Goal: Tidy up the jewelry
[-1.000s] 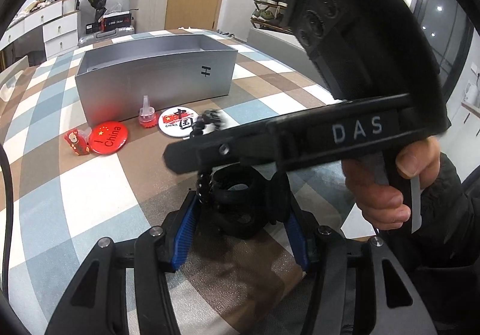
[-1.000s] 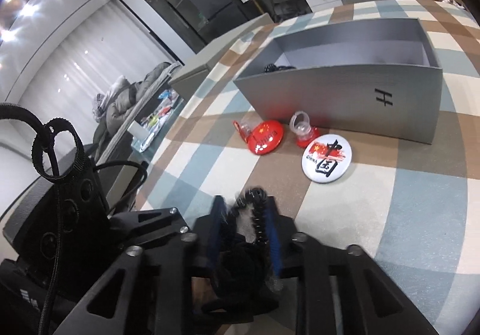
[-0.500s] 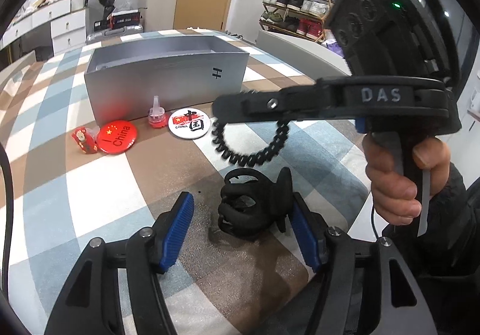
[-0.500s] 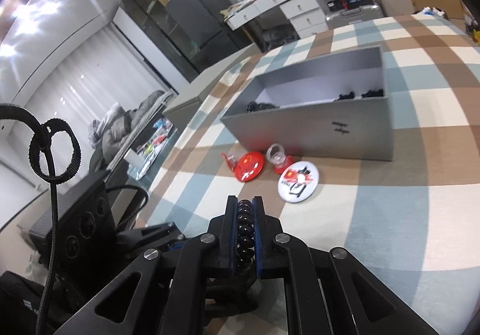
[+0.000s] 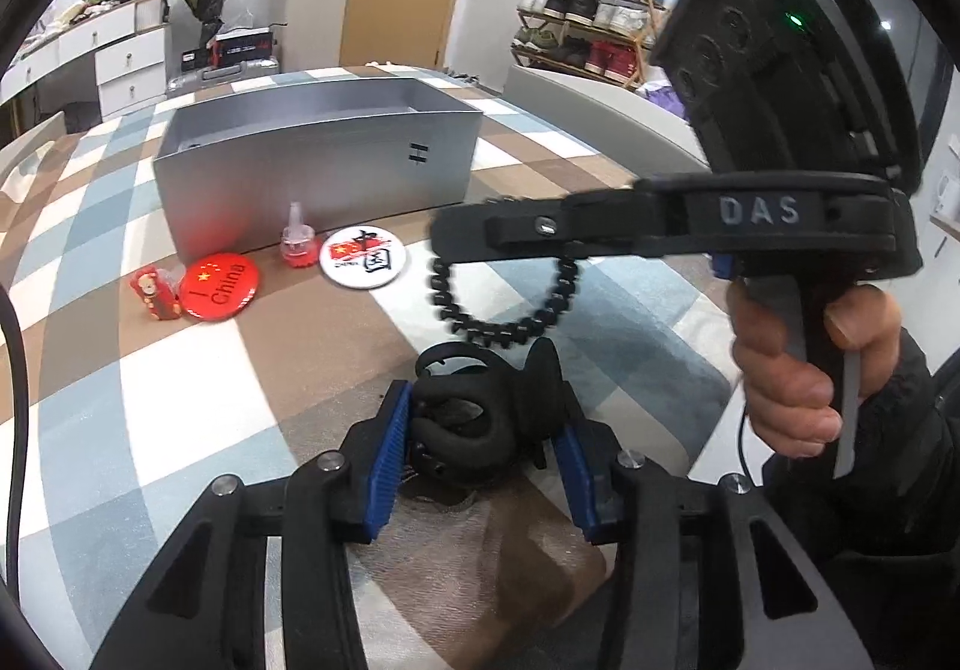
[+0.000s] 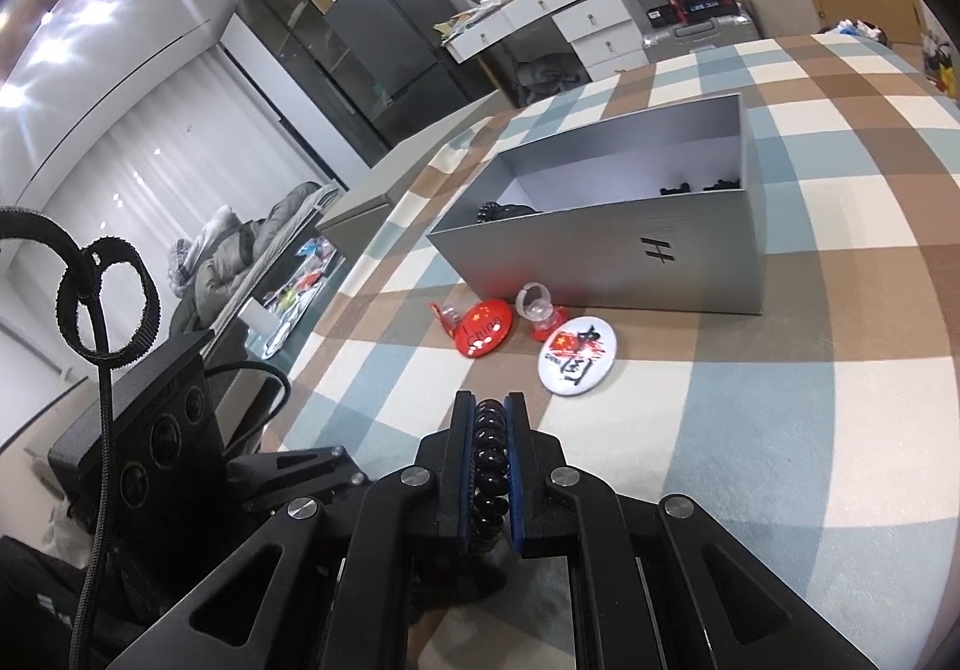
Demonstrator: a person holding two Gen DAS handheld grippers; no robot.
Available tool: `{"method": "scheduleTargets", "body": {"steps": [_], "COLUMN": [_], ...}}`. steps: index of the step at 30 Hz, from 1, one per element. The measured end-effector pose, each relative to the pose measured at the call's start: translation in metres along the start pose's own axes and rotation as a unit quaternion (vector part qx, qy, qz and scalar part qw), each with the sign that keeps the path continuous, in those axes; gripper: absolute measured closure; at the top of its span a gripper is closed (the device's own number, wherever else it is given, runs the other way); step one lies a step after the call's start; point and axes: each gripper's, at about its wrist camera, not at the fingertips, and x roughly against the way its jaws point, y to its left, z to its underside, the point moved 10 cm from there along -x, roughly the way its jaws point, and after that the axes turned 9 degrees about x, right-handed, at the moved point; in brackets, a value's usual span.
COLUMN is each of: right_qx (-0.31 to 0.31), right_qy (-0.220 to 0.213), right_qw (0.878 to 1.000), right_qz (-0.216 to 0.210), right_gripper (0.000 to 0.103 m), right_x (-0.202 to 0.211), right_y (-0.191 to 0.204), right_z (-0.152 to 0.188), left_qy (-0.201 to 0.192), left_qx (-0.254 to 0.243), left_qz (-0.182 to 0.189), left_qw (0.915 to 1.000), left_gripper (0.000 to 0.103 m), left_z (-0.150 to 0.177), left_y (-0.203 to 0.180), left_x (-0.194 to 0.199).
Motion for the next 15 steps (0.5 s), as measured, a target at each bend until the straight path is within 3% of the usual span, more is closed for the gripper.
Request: {"method": "scheduleTargets", "body": {"steps": [7,15], "right_qx": [-0.005,-0.008], "right_qy": [-0.002,-0.023], "right_qw": [1.000,0.999], "right_qz": [0.017,0.034], "right_gripper": [0.095,0.095], "right_x": [0.013,0.023], "right_y": [-0.007,-0.013], "right_z": [0.011,-0.001], "left_qy": [-0.024,-0.066], "left_qx": [0.024,0.042], "left_qz": [-0.027,-0.065], "left_qw": [0.9991,0.9948], "left_gripper": [0.064,0.064], "left_z": [-0.014,-0.039], "left_y": [0.018,0.036], "left_x": [0.002,0.013]}}
